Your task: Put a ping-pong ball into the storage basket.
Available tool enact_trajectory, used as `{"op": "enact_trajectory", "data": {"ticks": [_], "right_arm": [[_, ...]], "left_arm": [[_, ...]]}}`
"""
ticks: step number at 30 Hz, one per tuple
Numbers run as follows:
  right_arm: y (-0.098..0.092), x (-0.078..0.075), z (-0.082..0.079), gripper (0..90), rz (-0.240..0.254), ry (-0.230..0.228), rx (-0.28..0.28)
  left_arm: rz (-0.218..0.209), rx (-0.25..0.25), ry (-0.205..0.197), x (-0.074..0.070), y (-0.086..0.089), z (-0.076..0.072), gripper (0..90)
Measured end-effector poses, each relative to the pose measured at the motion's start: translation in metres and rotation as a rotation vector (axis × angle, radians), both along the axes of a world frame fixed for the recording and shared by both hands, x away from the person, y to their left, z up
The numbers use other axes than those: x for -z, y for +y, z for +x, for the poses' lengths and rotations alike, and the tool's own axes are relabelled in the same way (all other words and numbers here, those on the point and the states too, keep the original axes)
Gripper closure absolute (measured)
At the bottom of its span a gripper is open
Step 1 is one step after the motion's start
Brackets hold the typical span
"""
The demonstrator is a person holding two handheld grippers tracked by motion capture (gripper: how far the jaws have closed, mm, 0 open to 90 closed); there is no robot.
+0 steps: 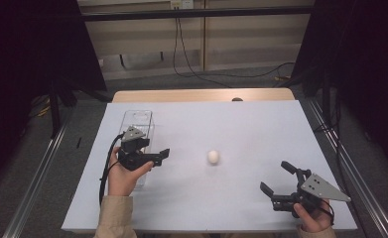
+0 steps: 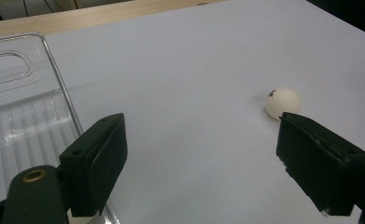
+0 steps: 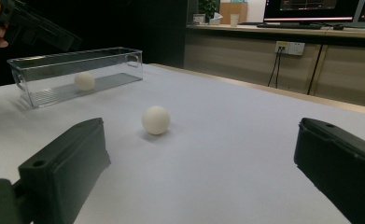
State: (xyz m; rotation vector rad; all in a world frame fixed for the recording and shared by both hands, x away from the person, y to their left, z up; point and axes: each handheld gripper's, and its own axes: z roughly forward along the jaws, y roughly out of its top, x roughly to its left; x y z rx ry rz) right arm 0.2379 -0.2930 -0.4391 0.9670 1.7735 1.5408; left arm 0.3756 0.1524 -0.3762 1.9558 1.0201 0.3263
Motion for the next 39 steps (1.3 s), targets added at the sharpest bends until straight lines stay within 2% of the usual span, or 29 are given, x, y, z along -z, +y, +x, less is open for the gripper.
{"op": "enact_trajectory", "data": {"ticks": [15, 26, 30, 34, 39], "right_arm": [[0.0, 0.0, 0.0, 1.7, 0.002, 0.001, 0.002], [0.0, 0.0, 0.0, 1.8, 0.0, 0.002, -0.001], [0.0, 0.0, 0.0, 1.8, 0.0, 0.003, -0.001], [0.0, 0.0, 0.0, 1.8, 0.002, 0.003, 0.0], [0.0, 0.0, 0.0, 1.8, 0.001, 0.003, -0.002]], "left_arm": [[0.003, 0.044, 0.017, 0.005, -0.015, 0.0, 14.6], [-0.001, 0.057, 0.025, 0.01, -0.024, 0.001, 13.7], [0.01, 0.063, 0.027, 0.011, -0.026, 0.001, 13.3], [-0.001, 0.06, 0.026, 0.013, -0.03, 0.001, 13.1], [0.009, 0.071, 0.031, 0.015, -0.032, 0.001, 12.8]]}}
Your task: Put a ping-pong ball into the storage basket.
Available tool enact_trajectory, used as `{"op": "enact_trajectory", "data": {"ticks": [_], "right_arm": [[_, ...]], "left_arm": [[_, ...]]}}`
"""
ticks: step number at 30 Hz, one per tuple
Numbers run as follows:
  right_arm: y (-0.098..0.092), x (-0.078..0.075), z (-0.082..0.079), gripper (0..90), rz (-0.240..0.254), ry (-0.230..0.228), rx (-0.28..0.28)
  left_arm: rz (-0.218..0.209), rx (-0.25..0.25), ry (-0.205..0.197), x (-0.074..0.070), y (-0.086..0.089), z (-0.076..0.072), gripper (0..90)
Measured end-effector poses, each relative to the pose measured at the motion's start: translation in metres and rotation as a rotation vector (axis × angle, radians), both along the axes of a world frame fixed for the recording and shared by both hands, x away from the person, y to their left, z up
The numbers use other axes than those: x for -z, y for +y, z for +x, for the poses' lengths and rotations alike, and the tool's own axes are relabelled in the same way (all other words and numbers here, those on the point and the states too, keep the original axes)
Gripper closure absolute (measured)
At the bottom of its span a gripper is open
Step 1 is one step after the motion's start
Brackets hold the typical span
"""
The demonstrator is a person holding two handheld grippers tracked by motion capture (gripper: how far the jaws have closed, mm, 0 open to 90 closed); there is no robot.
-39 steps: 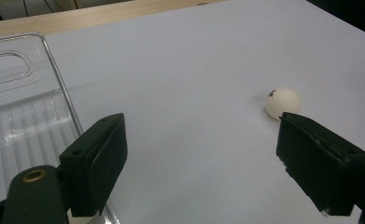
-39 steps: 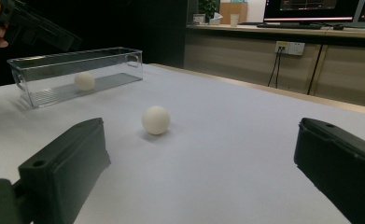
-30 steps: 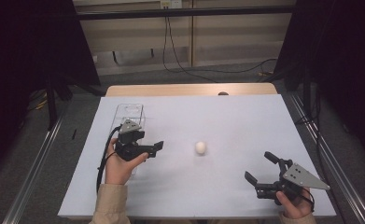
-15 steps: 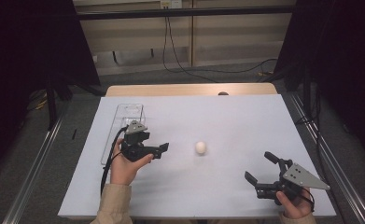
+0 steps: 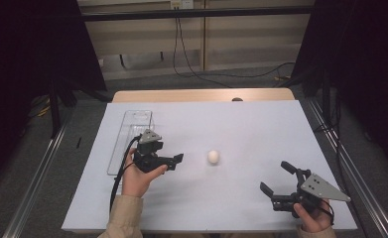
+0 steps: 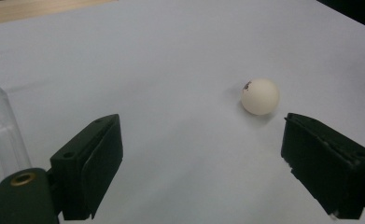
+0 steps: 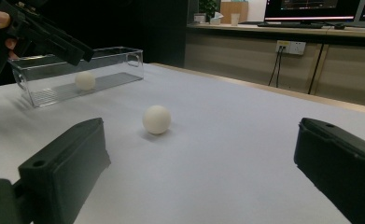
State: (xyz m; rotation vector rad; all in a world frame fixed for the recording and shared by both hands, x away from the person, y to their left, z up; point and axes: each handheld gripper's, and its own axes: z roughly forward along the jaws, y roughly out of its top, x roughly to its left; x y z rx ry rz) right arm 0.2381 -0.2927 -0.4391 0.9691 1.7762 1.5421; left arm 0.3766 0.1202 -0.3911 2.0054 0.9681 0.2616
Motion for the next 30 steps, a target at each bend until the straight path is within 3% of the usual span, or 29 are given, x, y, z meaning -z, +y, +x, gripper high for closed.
{"op": "enact_trajectory", "data": {"ticks": [30], "right_arm": [[-0.001, 0.0, 0.0, 1.7, -0.004, 0.0, 0.001]], "left_arm": [[-0.008, 0.014, -0.001, 0.008, -0.014, 0.001, 12.5]]}}
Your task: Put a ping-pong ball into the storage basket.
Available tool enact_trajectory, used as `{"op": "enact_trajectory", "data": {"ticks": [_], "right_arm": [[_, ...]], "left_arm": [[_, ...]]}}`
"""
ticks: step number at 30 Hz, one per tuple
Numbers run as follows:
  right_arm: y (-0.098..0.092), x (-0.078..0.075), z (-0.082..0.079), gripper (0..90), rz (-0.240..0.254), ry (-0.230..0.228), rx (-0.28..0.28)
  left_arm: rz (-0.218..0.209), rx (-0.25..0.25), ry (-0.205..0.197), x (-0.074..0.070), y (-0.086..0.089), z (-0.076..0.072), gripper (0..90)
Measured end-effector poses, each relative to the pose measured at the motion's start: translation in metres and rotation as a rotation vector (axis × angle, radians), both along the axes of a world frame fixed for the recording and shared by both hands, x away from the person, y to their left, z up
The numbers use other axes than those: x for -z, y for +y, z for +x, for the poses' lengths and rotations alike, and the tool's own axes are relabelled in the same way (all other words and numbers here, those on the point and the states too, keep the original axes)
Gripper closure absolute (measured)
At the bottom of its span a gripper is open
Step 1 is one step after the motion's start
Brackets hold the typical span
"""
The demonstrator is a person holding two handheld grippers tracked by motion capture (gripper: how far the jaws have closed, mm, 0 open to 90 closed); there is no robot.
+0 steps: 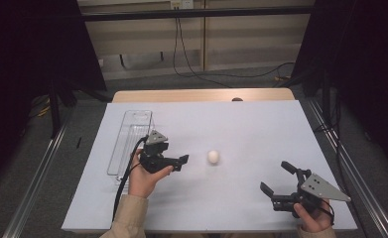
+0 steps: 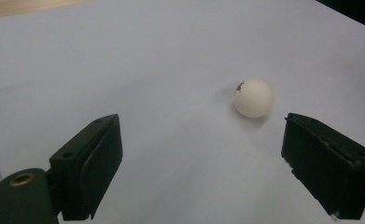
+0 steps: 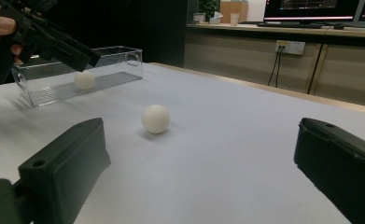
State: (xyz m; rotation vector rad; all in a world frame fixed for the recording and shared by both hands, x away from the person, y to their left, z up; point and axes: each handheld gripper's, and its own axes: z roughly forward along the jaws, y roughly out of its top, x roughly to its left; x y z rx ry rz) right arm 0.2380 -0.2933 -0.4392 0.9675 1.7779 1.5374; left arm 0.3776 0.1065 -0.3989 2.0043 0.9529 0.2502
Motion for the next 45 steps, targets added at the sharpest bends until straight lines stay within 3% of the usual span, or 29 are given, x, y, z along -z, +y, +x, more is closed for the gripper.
{"op": "enact_trajectory", "data": {"ticks": [12, 27, 45], "right_arm": [[-0.001, 0.0, 0.0, 1.7, 0.0, 0.001, 0.002], [-0.001, 0.001, 0.0, 1.8, 0.0, 0.004, 0.001], [-0.001, 0.0, 0.0, 1.8, 0.0, -0.001, 0.003]], "left_arm": [[0.011, 0.006, -0.003, 0.003, -0.005, 0.0, 12.4], [-0.012, 0.009, -0.007, 0.004, -0.012, 0.0, 11.9], [0.01, 0.029, -0.004, 0.007, -0.02, -0.002, 11.6]]}}
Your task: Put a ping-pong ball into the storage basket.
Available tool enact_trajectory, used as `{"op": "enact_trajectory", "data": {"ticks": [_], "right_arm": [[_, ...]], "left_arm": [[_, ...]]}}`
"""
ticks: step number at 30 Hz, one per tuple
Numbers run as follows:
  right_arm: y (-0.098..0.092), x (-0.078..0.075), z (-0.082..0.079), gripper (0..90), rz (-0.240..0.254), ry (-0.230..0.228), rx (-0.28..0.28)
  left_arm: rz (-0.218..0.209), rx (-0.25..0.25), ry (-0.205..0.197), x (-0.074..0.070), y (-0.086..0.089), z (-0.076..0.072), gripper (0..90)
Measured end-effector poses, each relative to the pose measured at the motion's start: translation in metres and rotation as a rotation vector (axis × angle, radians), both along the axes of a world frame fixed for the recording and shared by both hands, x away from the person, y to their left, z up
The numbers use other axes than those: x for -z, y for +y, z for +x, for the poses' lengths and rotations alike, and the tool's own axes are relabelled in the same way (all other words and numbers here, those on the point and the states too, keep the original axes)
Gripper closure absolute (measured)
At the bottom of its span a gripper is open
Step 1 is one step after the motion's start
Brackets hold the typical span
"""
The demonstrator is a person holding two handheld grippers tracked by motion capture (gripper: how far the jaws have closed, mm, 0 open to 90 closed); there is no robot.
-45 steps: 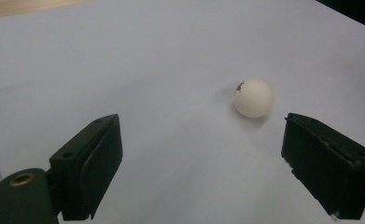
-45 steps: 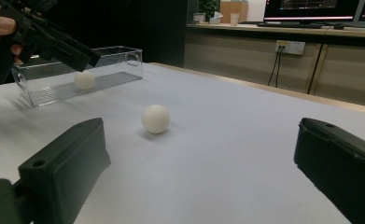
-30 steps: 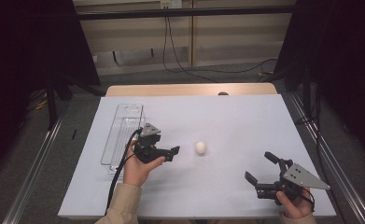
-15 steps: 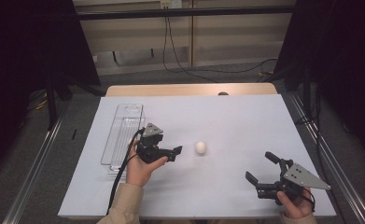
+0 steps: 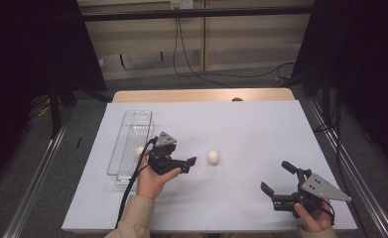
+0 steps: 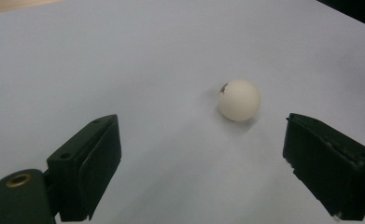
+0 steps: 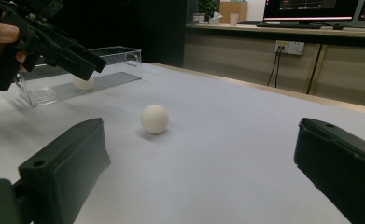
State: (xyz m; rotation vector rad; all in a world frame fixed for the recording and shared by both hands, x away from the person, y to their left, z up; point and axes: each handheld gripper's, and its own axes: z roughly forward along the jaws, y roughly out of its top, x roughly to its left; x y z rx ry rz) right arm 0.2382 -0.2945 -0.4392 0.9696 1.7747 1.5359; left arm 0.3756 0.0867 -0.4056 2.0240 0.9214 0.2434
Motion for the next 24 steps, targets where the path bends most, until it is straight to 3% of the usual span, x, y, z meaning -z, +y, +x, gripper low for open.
{"op": "enact_trajectory", "data": {"ticks": [24], "right_arm": [[-0.001, 0.001, 0.001, 1.7, 0.004, 0.004, 0.001]], "left_arm": [[0.003, 0.01, 0.0, 0.004, -0.011, 0.003, 11.4]]}}
